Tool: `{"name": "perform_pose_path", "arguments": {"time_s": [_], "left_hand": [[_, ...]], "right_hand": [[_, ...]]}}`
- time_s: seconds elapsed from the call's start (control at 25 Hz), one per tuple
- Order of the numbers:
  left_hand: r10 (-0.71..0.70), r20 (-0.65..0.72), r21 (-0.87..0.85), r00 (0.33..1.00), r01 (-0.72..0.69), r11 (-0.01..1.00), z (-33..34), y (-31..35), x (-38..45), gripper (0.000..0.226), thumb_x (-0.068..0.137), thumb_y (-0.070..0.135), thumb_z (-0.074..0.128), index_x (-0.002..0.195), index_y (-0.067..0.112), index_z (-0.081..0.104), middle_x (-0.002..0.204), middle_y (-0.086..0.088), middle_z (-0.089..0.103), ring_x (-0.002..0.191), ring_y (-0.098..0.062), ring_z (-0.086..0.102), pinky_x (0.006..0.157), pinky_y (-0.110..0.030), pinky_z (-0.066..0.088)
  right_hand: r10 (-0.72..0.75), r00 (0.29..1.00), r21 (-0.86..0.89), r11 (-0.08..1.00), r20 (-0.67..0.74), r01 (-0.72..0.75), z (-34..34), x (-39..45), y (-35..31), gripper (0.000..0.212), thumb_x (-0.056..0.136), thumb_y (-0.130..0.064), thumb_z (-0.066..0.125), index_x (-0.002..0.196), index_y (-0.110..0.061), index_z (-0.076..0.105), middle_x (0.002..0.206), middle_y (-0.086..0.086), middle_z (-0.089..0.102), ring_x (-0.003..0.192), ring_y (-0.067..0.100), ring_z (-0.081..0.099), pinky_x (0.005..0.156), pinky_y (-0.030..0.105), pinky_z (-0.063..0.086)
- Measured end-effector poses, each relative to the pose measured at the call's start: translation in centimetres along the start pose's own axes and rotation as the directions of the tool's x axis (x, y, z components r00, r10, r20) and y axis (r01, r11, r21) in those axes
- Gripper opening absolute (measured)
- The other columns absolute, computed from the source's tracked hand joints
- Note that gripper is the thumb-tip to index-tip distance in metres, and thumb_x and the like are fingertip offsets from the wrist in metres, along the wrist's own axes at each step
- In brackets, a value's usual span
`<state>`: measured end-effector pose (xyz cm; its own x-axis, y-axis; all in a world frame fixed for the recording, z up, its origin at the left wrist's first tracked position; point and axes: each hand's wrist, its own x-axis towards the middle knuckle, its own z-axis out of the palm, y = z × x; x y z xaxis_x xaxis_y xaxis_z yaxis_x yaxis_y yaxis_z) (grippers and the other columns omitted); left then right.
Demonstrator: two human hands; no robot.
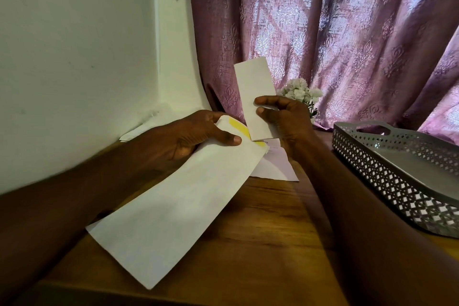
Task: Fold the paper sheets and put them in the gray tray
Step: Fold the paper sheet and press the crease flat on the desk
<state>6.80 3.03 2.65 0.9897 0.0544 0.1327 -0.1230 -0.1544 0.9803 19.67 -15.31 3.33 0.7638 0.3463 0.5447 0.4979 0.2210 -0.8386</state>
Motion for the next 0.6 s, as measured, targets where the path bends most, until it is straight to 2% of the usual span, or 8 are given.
{"name": "perform_pose_path", "arguments": {"time_s": [0.12, 0.24, 0.44, 0.6], "left_hand": [[0.003, 0.013, -0.003, 1.0, -0.003, 1.0, -0.1, 0.0, 0.0, 0.064, 0.064, 0.013, 0.089, 0.126, 0.013, 0.071, 0.119, -0.011, 0.077, 0.112, -0.032, 0.073, 0.099, -0.044, 0.058], [0.009, 0.012, -0.032, 1.0, -0.009, 0.999, -0.1, 0.0, 0.1, 0.062, 0.064, 0.011, 0.089, 0.123, 0.014, 0.072, 0.117, -0.011, 0.077, 0.108, -0.031, 0.075, 0.089, -0.038, 0.061], [0.009, -0.003, -0.018, 1.0, -0.009, 1.0, -0.1, 0.1, 0.0, 0.067, 0.065, 0.011, 0.087, 0.129, 0.01, 0.069, 0.12, -0.012, 0.076, 0.114, -0.034, 0.071, 0.101, -0.044, 0.056], [-0.002, 0.002, -0.045, 1.0, 0.002, 0.999, 0.1, 0.1, 0.0, 0.06, 0.067, 0.006, 0.086, 0.126, 0.008, 0.07, 0.117, -0.015, 0.077, 0.106, -0.032, 0.074, 0.088, -0.038, 0.062]], "right_hand": [[0.03, 0.999, 0.017, 0.999, -0.021, -0.029, -0.4, 0.1, 0.2, 0.026, 0.079, 0.001, 0.079, 0.084, -0.024, 0.084, 0.103, 0.003, 0.08, 0.099, 0.028, 0.075, 0.084, 0.038, 0.062], [0.041, 0.999, -0.011, 0.999, -0.016, -0.041, -0.4, 0.0, 0.3, 0.027, 0.08, 0.001, 0.079, 0.083, -0.025, 0.084, 0.099, 0.0, 0.081, 0.093, 0.024, 0.076, 0.081, 0.037, 0.063], [0.114, 0.992, 0.076, 0.99, 0.046, -0.117, 0.3, -0.2, 0.1, 0.026, 0.083, 0.005, 0.075, 0.088, -0.019, 0.082, 0.092, 0.0, 0.081, 0.078, 0.014, 0.076, 0.07, 0.028, 0.061], [0.15, 0.985, 0.063, 0.986, 0.083, -0.155, 1.2, -0.5, 0.0, 0.02, 0.084, 0.002, 0.076, 0.092, -0.016, 0.081, 0.098, 0.007, 0.08, 0.085, 0.02, 0.075, 0.077, 0.034, 0.062]]}}
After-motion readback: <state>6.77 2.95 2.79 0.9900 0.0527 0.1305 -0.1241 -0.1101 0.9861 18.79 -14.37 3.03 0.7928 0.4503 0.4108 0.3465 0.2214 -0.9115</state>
